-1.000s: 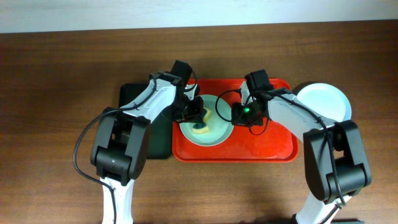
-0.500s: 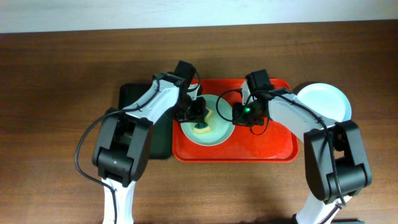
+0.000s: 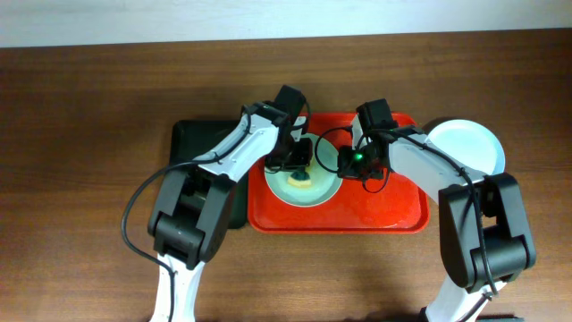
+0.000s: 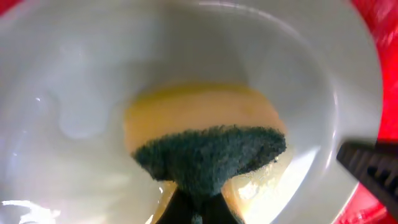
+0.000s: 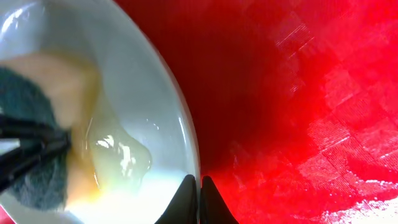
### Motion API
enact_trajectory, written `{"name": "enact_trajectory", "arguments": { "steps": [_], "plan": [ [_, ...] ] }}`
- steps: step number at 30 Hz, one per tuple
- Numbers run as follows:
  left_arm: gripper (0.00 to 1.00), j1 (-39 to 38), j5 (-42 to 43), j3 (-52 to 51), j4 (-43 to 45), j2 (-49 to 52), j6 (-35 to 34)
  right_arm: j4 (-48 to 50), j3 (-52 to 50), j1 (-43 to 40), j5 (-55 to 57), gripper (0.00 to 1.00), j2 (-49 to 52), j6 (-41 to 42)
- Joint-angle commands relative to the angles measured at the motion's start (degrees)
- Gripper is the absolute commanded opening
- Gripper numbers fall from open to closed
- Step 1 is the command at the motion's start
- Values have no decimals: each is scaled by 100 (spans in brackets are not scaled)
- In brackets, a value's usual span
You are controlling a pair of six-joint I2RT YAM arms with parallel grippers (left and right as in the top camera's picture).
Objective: Clean dirty plates on tray and stack at the side
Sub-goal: 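Keep scrubbing the plate in circles with the sponge, left gripper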
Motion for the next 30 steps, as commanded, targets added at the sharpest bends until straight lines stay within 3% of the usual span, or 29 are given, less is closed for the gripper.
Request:
{"name": "enact_trajectory", "arguments": {
  "steps": [1, 9, 22, 30],
  "plan": [
    [0, -9, -1126, 142, 380, 254, -74, -11, -35, 66, -96, 4, 48, 26],
    [0, 103, -1222, 142, 501, 254, -76, -22, -35, 66, -98, 4, 48, 26],
    [0, 485, -1163, 813, -1650, 249, 142, -7, -35, 66, -98, 4, 48, 26],
    [0, -22, -684, 844, -1805, 251, 138, -24, -35, 66, -98, 4, 48, 26]
  ]
}}
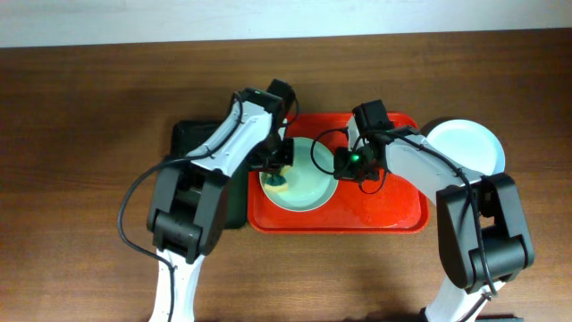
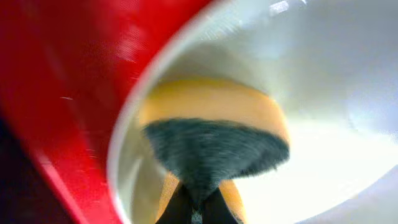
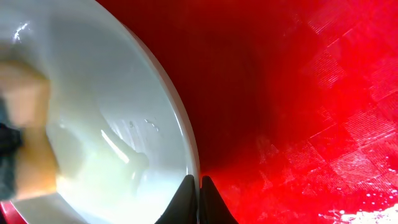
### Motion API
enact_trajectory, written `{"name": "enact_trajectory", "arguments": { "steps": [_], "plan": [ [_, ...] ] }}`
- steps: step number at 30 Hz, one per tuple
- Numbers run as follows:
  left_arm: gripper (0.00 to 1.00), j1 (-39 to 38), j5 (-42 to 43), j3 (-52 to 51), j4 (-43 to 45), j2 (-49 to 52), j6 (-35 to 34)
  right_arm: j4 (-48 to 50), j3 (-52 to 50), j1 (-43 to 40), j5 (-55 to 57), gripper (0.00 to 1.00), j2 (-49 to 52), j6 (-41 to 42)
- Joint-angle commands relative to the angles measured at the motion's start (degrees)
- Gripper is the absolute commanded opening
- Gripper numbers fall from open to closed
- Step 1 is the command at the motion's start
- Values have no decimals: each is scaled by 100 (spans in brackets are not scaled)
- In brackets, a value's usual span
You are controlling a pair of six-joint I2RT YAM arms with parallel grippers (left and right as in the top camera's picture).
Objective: Clean dirty plates on tray and stack at the side
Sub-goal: 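Keep scrubbing the plate in circles with the sponge, left gripper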
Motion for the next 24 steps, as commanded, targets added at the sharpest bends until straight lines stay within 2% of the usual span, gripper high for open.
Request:
{"name": "enact_trajectory", "arguments": {
  "steps": [1, 6, 12, 22, 24],
  "plan": [
    [0, -291, 162, 136, 85, 87, 85, -24, -35, -11, 66, 4, 48, -28],
    [0, -525, 636, 131, 275, 90, 24, -44, -35, -11, 66, 4, 48, -28],
    [0, -616, 671, 131, 629, 90, 26, -44, -35, -11, 66, 4, 48, -28],
    [0, -579, -817, 107, 695, 114, 24, -39, -35, -11, 66, 4, 48, -28],
    [0, -579, -852, 101, 706, 133, 24, -39, -35, -11, 66, 4, 48, -28]
  ]
}}
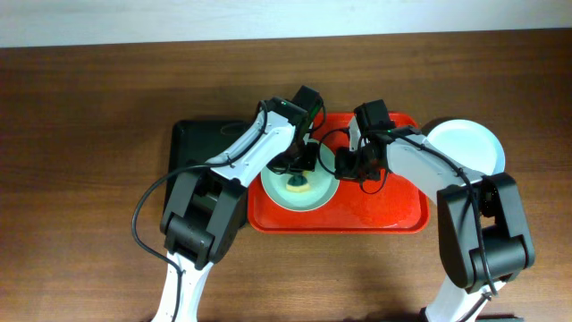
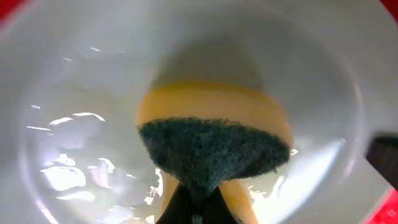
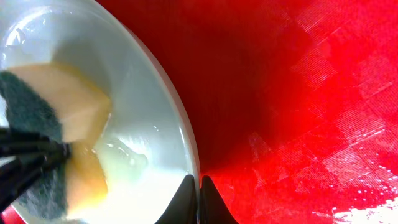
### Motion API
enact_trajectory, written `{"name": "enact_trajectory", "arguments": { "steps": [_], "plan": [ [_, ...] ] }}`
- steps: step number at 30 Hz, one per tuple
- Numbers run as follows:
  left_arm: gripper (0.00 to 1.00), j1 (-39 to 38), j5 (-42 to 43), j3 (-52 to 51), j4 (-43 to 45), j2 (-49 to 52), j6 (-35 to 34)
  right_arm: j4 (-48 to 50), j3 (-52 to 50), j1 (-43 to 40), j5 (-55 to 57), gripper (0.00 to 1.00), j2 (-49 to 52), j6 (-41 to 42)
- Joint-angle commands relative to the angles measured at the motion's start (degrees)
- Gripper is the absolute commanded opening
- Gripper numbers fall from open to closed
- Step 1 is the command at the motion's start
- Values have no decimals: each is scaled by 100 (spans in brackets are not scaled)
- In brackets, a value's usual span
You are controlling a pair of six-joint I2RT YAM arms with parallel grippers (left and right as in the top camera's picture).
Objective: Clean dirty plates on tray and stack at the side
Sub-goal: 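Keep scrubbing the plate in circles with the sponge, left gripper, then carry the sponge back and lower it onto the black tray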
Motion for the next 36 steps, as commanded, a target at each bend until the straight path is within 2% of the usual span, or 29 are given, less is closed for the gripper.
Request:
{"name": "enact_trajectory", "arguments": {
  "steps": [1, 9, 13, 24, 32, 36],
  "plan": [
    [0, 15, -673, 101, 35, 107, 28, -4, -35, 0, 52, 4, 48, -33],
    [0, 15, -772, 114, -63, 190, 24, -15, -33, 0, 15, 4, 48, -33],
    [0, 15, -772, 125, -212, 26, 26, -7, 44, -11, -459, 4, 37, -157],
    [0, 15, -879, 398, -299, -697, 28, -33, 46, -11, -420, 4, 37, -168],
    [0, 55, -1834, 772, -730, -1757, 28, -50, 46, -11, -420, 4, 37, -166],
    [0, 326, -2240, 772, -1272, -2098, 28, -50, 46, -9, -400, 4, 37, -168]
  ]
}}
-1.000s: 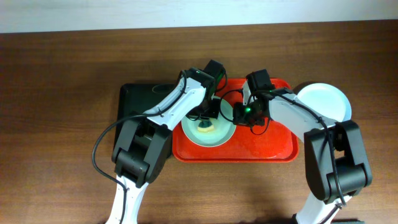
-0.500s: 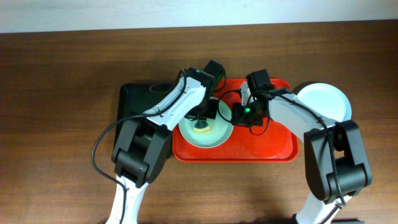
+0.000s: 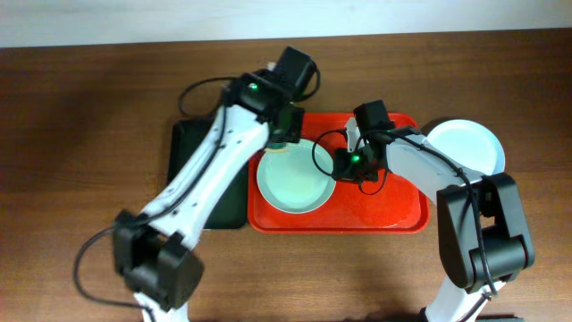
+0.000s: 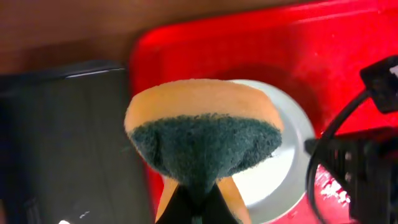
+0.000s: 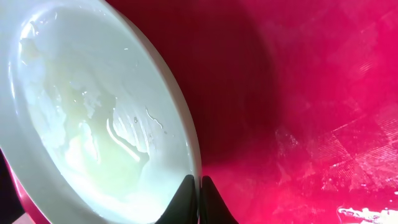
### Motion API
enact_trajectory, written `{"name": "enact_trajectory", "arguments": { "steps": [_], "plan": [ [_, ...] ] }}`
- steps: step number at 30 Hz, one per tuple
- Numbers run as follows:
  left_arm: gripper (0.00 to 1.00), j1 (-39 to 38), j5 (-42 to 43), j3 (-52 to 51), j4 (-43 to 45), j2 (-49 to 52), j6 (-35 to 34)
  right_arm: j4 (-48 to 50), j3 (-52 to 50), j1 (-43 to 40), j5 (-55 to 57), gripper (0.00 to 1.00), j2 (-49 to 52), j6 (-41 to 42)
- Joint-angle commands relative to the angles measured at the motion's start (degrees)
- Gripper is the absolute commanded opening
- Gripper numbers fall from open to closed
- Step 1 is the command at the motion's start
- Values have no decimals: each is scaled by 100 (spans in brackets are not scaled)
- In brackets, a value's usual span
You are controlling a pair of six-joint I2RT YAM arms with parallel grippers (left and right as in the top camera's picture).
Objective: Clean dirty plates on tray and stack at the side
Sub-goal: 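Carry the sponge back and lower it onto the black tray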
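Observation:
A white plate (image 3: 295,183) lies on the left part of the red tray (image 3: 384,215), wet with a thin film inside (image 5: 87,124). My right gripper (image 5: 194,183) is shut on the plate's right rim (image 5: 189,143). My left gripper (image 4: 194,211) is shut on a yellow and green sponge (image 4: 202,134), held in the air above the plate's far left edge and the tray's left rim. In the overhead view the left gripper (image 3: 284,134) sits just behind the plate.
A second white plate (image 3: 463,148) rests on the wooden table to the right of the tray. A black tray (image 3: 192,174) lies directly left of the red one (image 4: 62,143). Cables run beside the right wrist (image 4: 348,162).
The left gripper has lifted the sponge out of the plate and now holds it higher, toward the tray's far left. The plate is bare of the sponge. The right gripper keeps its hold.
The sponge was pressed into the middle of the plate, then at its left edge, then back in the middle, while the right gripper stayed shut on the rim. Now the sponge hangs clear above the plate.

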Motion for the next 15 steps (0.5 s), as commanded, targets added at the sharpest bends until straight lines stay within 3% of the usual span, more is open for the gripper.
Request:
{"name": "enact_trajectory", "arguments": {
  "steps": [1, 8, 15],
  "plan": [
    [0, 433, -549, 72, -538, -319, 26, -2, 46, -11, -70, 4, 35, -87],
    [0, 1255, -483, -166, -1491, -297, 28, -2, 46, -4, 81, 4, 35, -98],
    [0, 1528, -116, -1172, -1012, -297, 31, -4, 46, -4, 79, 4, 35, -98]
  ]
}}
